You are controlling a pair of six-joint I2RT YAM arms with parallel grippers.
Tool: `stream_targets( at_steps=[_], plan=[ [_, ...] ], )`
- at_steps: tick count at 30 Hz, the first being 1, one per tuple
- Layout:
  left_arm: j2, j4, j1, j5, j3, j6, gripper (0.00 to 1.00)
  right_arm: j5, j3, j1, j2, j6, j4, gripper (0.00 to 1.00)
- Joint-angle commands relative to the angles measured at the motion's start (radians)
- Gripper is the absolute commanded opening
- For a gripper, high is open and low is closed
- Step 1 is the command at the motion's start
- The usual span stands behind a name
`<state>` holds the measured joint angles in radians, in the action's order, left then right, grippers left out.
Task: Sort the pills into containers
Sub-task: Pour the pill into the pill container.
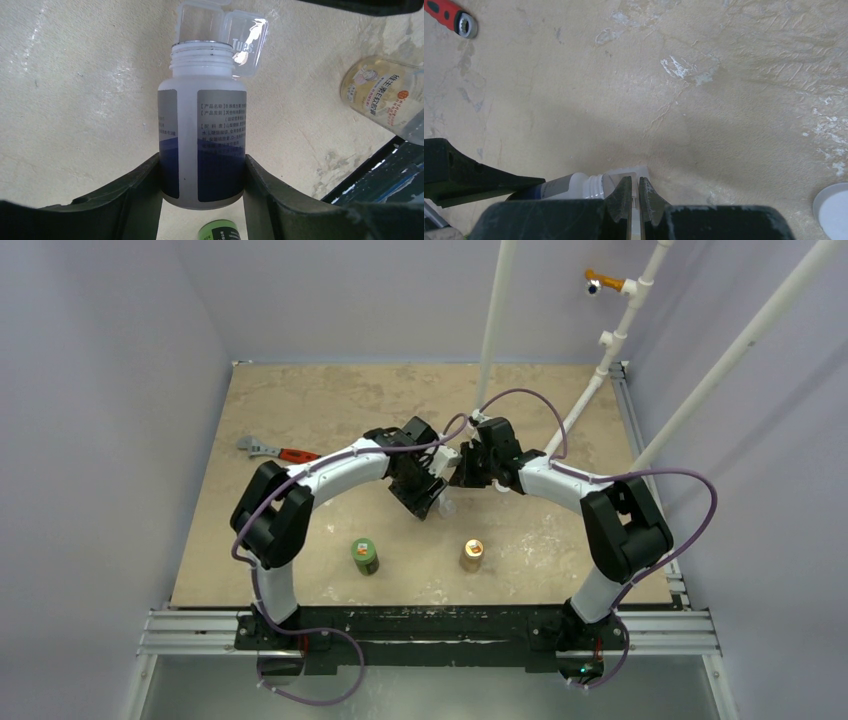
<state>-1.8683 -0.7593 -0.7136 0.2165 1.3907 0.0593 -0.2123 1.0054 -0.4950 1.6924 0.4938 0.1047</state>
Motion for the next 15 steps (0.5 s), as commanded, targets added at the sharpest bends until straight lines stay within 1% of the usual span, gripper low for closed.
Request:
stream_targets(
  at_steps=[1, 10, 15],
  plan=[
    [-0.017, -0.026, 0.021, 0.106, 0.035, -0.04, 0.0, -0.005, -0.005, 0.001, -0.037, -0.011, -0.011, 0.0],
    [-0.065, -0.074, 0.041, 0.151, 0.075, -0.05, 0.0, -0.009, -0.005, 0.002, -0.036, -0.014, -0.011, 0.0],
    [-0.082, -0.085, 0.062, 0.198, 0.093, -0.102, 0.0, -0.011, -0.004, 0.001, -0.036, -0.017, -0.01, 0.0]
  ],
)
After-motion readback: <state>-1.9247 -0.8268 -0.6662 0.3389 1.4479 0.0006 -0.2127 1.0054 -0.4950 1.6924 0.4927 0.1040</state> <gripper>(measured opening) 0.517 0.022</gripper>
